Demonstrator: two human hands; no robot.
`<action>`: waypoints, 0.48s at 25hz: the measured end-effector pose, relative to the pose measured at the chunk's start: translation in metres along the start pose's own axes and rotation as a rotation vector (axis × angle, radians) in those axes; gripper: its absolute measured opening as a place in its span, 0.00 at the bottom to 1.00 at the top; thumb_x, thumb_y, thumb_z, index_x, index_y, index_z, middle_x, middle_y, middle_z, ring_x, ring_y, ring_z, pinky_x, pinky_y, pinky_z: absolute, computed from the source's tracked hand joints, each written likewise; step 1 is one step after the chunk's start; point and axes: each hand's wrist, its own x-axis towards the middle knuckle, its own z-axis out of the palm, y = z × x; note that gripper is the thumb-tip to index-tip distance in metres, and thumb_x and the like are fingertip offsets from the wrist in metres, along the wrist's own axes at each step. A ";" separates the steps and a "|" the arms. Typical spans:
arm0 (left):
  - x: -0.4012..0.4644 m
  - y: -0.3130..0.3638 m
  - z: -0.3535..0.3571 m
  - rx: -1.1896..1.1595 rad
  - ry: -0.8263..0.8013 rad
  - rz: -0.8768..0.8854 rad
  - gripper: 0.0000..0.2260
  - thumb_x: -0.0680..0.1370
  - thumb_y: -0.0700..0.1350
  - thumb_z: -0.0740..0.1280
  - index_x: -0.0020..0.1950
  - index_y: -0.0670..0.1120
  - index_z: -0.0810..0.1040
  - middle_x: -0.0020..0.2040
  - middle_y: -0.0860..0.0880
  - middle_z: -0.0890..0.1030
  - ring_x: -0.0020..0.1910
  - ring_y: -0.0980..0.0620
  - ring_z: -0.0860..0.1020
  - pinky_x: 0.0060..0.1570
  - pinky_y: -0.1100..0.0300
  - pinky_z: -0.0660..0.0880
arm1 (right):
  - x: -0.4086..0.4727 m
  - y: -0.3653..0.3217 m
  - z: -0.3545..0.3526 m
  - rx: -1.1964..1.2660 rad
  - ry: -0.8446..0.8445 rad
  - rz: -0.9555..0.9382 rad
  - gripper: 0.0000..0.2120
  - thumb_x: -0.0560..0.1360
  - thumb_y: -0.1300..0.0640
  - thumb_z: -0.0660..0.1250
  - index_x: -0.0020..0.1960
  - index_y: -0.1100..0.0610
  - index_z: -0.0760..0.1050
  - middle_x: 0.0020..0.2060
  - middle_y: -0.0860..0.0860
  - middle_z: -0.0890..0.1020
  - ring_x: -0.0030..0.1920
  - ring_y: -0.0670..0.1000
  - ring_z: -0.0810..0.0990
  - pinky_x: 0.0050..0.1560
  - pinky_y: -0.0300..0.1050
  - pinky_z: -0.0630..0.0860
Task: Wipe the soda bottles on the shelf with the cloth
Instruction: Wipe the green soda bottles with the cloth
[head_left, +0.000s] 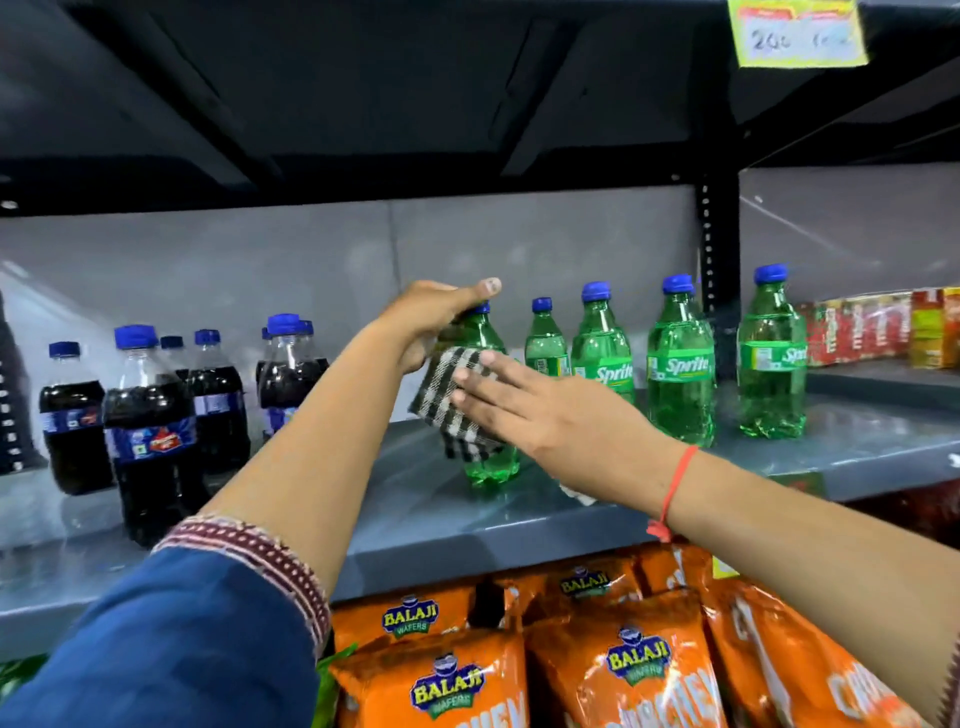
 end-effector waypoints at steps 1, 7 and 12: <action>0.002 0.000 0.002 -0.038 -0.005 0.003 0.09 0.72 0.49 0.68 0.41 0.42 0.77 0.35 0.47 0.82 0.36 0.51 0.78 0.42 0.59 0.76 | 0.000 0.001 0.005 -0.003 -0.002 -0.007 0.24 0.72 0.65 0.49 0.63 0.61 0.74 0.62 0.57 0.78 0.61 0.59 0.77 0.43 0.51 0.80; -0.005 0.004 -0.001 -0.123 -0.071 0.001 0.06 0.75 0.43 0.63 0.44 0.42 0.77 0.32 0.51 0.84 0.35 0.56 0.82 0.41 0.64 0.79 | -0.001 0.001 0.024 -0.029 -0.025 -0.035 0.28 0.73 0.46 0.50 0.65 0.60 0.73 0.65 0.56 0.75 0.66 0.56 0.73 0.65 0.54 0.68; -0.008 0.007 0.000 -0.187 -0.092 -0.055 0.09 0.76 0.43 0.62 0.49 0.39 0.77 0.43 0.44 0.81 0.36 0.54 0.82 0.41 0.62 0.80 | 0.006 0.012 0.026 -0.035 -0.036 -0.044 0.27 0.75 0.47 0.52 0.66 0.61 0.71 0.66 0.57 0.74 0.67 0.57 0.71 0.67 0.52 0.58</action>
